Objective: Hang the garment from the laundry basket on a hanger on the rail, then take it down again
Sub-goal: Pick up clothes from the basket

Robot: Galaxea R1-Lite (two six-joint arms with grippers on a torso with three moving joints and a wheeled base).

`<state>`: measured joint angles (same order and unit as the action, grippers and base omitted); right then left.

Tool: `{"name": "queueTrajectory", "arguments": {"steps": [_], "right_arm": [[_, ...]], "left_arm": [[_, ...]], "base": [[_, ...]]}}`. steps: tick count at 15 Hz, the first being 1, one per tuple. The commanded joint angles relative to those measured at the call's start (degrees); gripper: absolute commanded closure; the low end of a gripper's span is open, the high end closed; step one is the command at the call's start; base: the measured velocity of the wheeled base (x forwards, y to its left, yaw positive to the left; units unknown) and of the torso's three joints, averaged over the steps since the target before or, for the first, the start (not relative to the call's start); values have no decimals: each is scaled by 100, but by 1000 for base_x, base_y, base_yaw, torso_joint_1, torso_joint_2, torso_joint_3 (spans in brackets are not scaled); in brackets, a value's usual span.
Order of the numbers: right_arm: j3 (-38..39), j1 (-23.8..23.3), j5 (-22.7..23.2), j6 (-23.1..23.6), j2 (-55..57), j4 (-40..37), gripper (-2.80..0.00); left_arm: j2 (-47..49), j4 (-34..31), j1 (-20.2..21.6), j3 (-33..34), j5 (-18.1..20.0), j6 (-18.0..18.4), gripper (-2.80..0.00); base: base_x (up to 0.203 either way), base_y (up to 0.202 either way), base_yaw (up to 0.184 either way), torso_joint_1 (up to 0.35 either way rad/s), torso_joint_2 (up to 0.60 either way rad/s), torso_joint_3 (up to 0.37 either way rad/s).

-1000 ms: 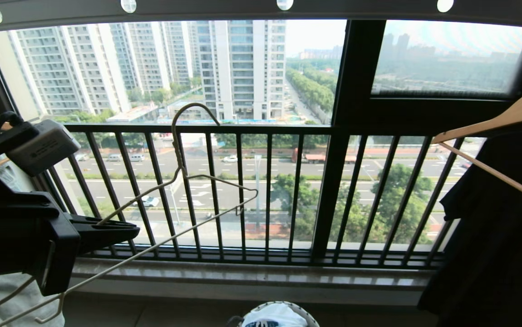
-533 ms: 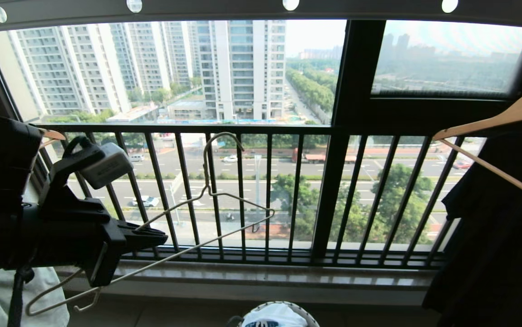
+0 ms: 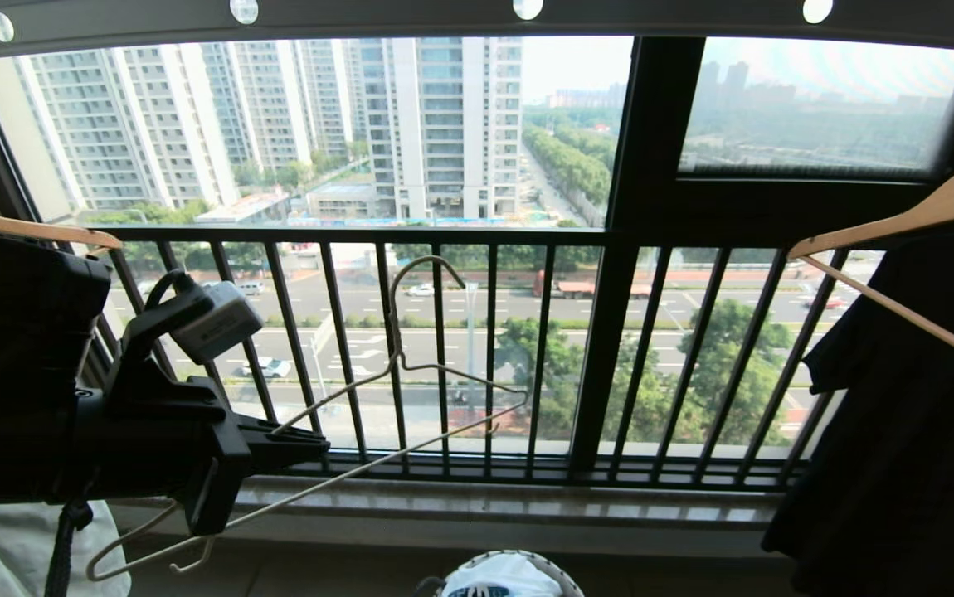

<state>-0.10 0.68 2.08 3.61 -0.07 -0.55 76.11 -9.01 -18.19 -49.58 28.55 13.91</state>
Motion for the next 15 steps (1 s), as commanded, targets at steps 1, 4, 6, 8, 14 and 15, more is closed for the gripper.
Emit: {"name": "queueTrajectory", "arguments": {"steps": [1, 4, 6, 8, 14, 15], "right_arm": [[1, 2, 2, 4, 7, -3, 0], [1, 2, 2, 0, 7, 2, 0], [1, 2, 2, 8, 7, -4, 0], [1, 2, 2, 8, 7, 2, 0], [1, 2, 2, 1, 7, 2, 0], [1, 2, 2, 10, 7, 2, 0]], "left_arm": [[-39, 4, 0, 10, 53, 7, 0], [-211, 63, 5, 2, 36, -15, 0], [-228, 66, 0, 71, 36, 41, 0], [-228, 66, 0, 80, 36, 42, 0], [-210, 66, 0, 80, 36, 50, 0], [-201, 66, 0, 89, 36, 50, 0]], "base": [[0, 0, 0, 0, 0, 0], [0, 0, 0, 0, 0, 0], [0, 0, 0, 0, 0, 0], [0, 0, 0, 0, 0, 0], [0, 0, 0, 0, 0, 0], [0, 0, 0, 0, 0, 0]]}}
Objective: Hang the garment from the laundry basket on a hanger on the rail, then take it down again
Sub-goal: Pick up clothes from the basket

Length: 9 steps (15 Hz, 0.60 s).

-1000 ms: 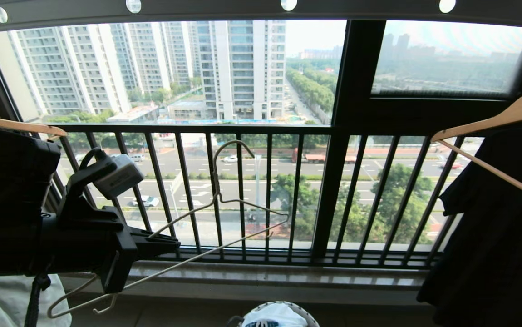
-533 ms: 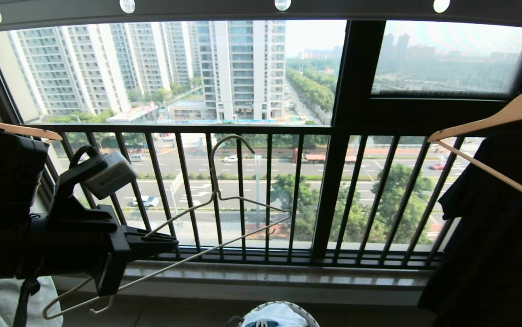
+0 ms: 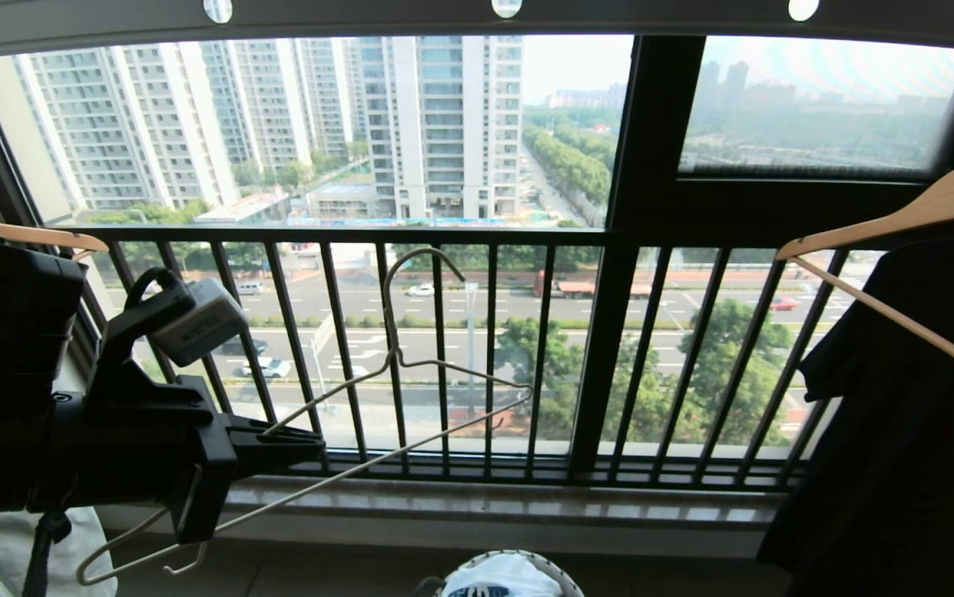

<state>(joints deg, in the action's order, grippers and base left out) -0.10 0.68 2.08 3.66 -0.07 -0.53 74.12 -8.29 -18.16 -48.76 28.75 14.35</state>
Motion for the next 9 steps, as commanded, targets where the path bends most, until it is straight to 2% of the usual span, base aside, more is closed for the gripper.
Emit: {"name": "queueTrajectory", "arguments": {"steps": [1, 6, 9], "right_arm": [[1, 2, 2, -11, 7, -6, 0], [1, 2, 2, -32, 7, 1, 0], [1, 2, -6, -32, 7, 1, 0]], "left_arm": [[6, -6, -1, 7, 17, 7, 0], [-29, 29, 1, -2, 17, -2, 0], [-29, 29, -3, -2, 17, 6, 0]], "base": [[0, 0, 0, 0, 0, 0], [0, 0, 0, 0, 0, 0], [0, 0, 0, -132, 280, 148]]}}
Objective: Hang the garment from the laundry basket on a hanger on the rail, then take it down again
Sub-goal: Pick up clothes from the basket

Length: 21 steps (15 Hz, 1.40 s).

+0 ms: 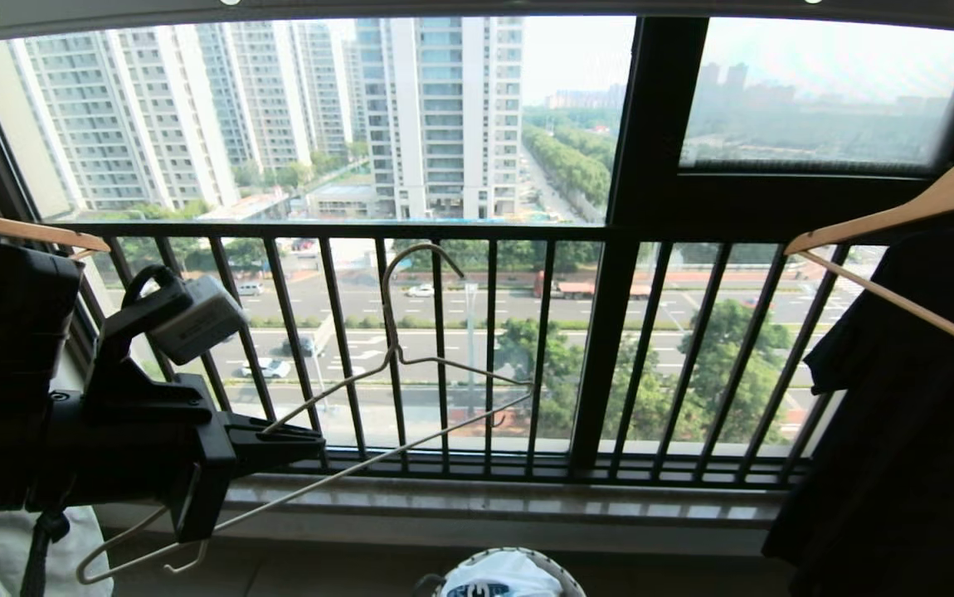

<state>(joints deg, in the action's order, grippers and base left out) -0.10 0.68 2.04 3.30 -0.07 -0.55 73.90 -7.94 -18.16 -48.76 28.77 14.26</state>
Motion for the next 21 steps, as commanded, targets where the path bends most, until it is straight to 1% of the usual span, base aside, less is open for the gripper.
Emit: {"name": "queueTrajectory", "arguments": {"steps": [1, 13, 21], "right_arm": [[1, 2, 6, 4, 7, 2, 0], [1, 2, -1, 4, 7, 2, 0], [1, 2, -1, 4, 7, 2, 0]], "left_arm": [[-17, -6, -3, -2, 15, 10, 0], [-113, -6, -12, -2, 23, 42, 0], [-121, -6, -12, -2, 23, 86, 0]], "base": [[0, 0, 0, -142, 300, 165], [0, 0, 0, -152, 341, 186], [0, 0, 0, -227, 532, 296]]}}
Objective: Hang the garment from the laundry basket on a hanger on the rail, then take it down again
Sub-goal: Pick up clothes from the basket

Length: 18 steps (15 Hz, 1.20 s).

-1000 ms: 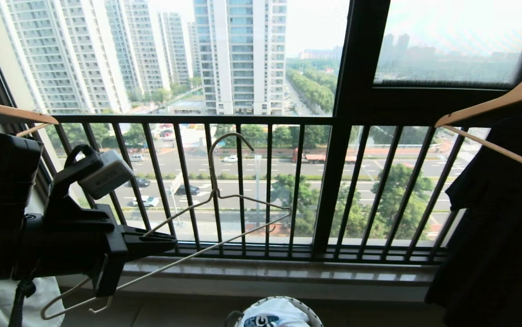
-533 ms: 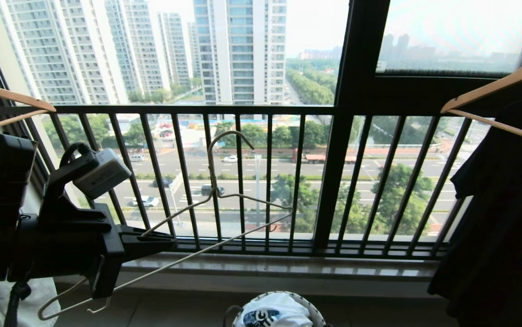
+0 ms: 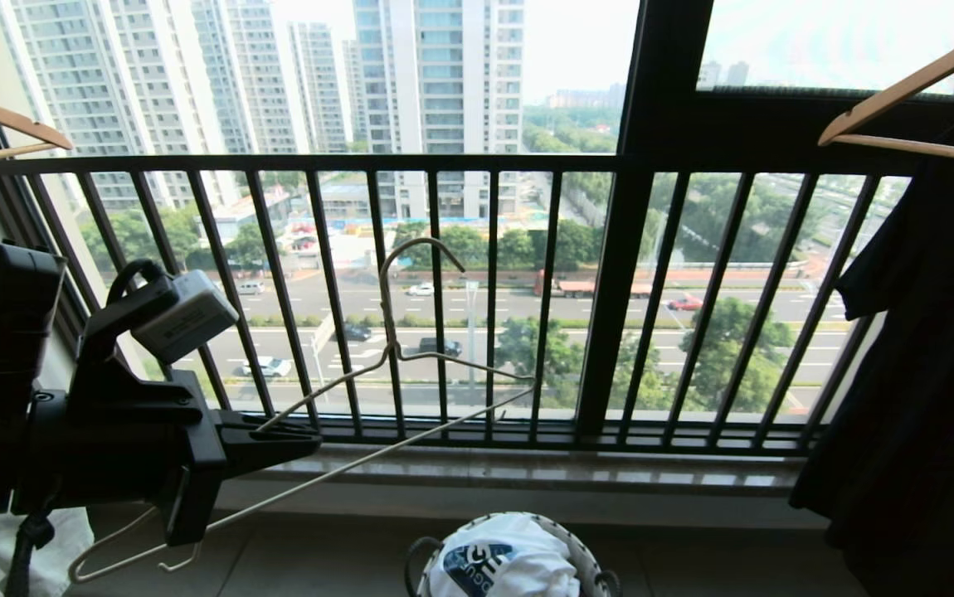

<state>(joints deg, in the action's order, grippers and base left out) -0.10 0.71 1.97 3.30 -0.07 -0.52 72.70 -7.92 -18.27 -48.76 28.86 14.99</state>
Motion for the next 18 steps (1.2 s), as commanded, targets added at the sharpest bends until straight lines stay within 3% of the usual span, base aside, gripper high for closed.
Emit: {"name": "queueTrajectory", "arguments": {"steps": [1, 18], "right_arm": [[1, 0, 5, 4, 7, 0, 0], [1, 0, 5, -5, 7, 0, 0]], "left_arm": [[-11, -8, -1, -2, 15, 12, 0], [-195, -8, -46, 33, 24, 30, 0]], "base": [[0, 0, 0, -232, 528, 315], [0, 0, 0, -164, 482, 318]]}}
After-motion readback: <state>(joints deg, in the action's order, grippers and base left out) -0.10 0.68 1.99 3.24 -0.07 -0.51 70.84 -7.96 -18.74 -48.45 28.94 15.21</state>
